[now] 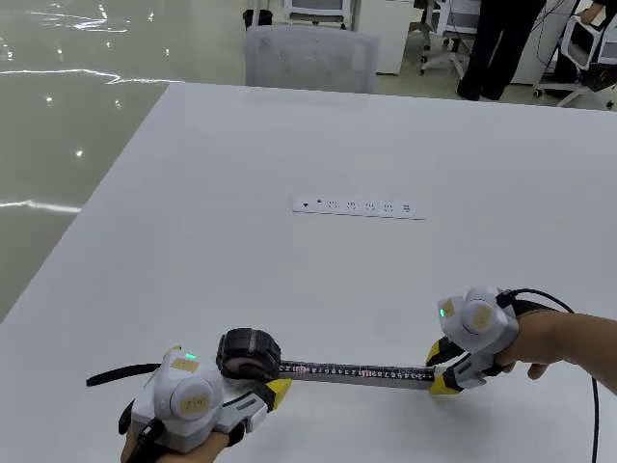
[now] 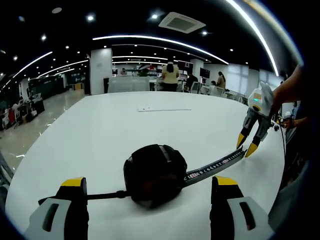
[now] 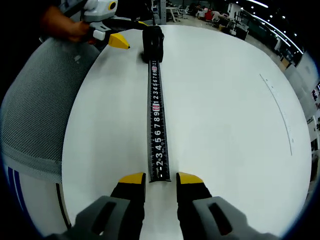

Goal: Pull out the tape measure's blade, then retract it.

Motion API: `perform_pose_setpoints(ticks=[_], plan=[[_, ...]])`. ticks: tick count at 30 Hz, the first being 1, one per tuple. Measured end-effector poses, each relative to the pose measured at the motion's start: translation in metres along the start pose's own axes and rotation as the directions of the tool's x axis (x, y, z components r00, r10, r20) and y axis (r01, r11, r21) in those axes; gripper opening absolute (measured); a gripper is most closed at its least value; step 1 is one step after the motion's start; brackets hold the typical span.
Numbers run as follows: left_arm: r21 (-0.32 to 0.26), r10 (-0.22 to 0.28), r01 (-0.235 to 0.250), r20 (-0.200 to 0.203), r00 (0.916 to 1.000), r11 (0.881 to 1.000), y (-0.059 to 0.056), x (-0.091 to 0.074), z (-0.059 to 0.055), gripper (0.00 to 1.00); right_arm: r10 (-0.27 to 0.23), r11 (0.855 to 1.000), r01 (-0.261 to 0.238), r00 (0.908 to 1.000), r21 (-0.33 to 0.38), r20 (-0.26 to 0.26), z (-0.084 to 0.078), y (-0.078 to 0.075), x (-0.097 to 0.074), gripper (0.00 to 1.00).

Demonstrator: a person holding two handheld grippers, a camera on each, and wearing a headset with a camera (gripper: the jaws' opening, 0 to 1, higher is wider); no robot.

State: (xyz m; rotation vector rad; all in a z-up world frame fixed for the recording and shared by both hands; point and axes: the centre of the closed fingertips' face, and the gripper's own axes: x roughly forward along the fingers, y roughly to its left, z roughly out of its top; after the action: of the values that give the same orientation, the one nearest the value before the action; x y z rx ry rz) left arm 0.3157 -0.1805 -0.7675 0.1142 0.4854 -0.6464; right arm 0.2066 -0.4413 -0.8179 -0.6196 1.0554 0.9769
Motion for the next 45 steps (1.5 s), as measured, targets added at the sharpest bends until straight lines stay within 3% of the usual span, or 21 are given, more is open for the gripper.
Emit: perform_pose_setpoints(ticks=[7,13,17,22,26,28,32,41,45], plan=[[0.013,-0.004,0.004,-0.023,0.9997,1.0,-0.003,0.001,-0.005,1.0,-0.012,1.0,0.012,0.9999,-0.02,-0.011,0.002,-0.001,0.004,0.15],[-0.005,-0.01,0.01,-0.011,0.9999,1.0,-0.007,0.0,-0.001,1.0,-0.018,1.0,0.018,0.9997,0.011,-0.018,0.001,-0.002,0.004,0.15],[-0.031,-0.006,0.006,-0.013,0.9999,1.0,-0.007,0.003,-0.001,0.99,-0.047,0.998,0.048,0.9978,0.028,-0.047,0.002,0.0,0.006,0.14],[-0.06,0.009,-0.01,-0.008,0.9999,0.998,-0.003,0.013,0.009,0.95,-0.055,0.998,0.057,0.9963,0.031,-0.066,0.002,-0.001,0.006,0.14],[-0.087,0.022,-0.025,-0.042,0.9989,0.996,-0.003,0.02,0.005,0.89,-0.066,0.996,0.069,0.9954,0.048,-0.07,0.001,-0.002,0.006,0.14],[-0.131,0.018,-0.026,-0.068,0.9975,0.991,-0.005,0.022,-0.001,0.87,-0.067,0.995,0.072,0.9949,0.065,-0.075,0.001,-0.003,0.007,0.14],[-0.145,0.025,-0.037,-0.083,0.9962,0.989,-0.007,0.027,-0.002,0.85,-0.069,0.995,0.075,0.9936,0.062,-0.09,0.001,-0.002,0.007,0.14],[-0.204,0.029,-0.053,-0.118,0.9925,0.977,-0.017,0.037,0.005,0.74,-0.058,0.995,0.065,0.9937,0.072,-0.096,0.0,-0.002,0.007,0.14],[-0.232,0.061,-0.089,-0.128,0.9899,0.969,-0.012,0.038,0.005,0.74,-0.057,0.995,0.065,0.9932,0.073,-0.101,0.0,-0.001,0.006,0.14]])
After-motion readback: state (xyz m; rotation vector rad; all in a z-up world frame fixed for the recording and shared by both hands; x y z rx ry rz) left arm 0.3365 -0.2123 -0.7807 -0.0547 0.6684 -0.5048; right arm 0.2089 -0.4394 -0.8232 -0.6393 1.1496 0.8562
